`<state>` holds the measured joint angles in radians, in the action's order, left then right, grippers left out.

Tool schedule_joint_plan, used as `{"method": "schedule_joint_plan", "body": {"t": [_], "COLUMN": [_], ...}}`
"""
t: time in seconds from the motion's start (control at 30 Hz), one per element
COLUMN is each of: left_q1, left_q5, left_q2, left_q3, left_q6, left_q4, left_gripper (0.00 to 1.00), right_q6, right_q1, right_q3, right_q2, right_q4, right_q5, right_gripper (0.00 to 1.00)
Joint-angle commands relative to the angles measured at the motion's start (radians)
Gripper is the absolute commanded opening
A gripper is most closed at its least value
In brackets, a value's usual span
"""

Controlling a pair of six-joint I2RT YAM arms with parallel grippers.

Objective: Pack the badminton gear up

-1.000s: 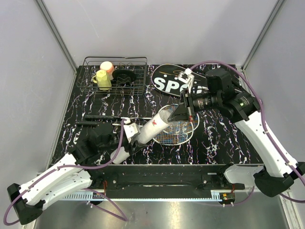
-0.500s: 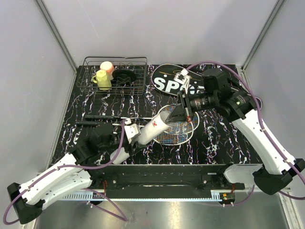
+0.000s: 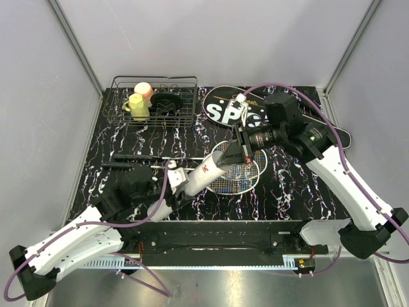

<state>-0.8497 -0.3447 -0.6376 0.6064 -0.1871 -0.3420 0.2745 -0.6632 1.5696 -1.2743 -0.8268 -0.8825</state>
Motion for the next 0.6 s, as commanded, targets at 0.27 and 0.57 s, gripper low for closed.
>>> {"method": "schedule_joint_plan", "body": {"t": [0.27,0.57], "left_q1": [-0.006,-0.005], "left_q5": [-0.005,0.038], "left_q2": [0.105,0.154], "left_q3": [0.033,0.020], "left_q6": [-0.002,-0.003], "left_q4": [0.178,0.198], "left_gripper": [0.04,0.04], "right_q6": [0.224,0.318], "right_q1": [-0.042,-0.124], "right_q3": [-0.226,-0.330], "right_q2": [0.061,0.067], "right_q4": [0.374,0.523], "right_q5": [0.043,0.192], "right_gripper": [0.00,0.00]}}
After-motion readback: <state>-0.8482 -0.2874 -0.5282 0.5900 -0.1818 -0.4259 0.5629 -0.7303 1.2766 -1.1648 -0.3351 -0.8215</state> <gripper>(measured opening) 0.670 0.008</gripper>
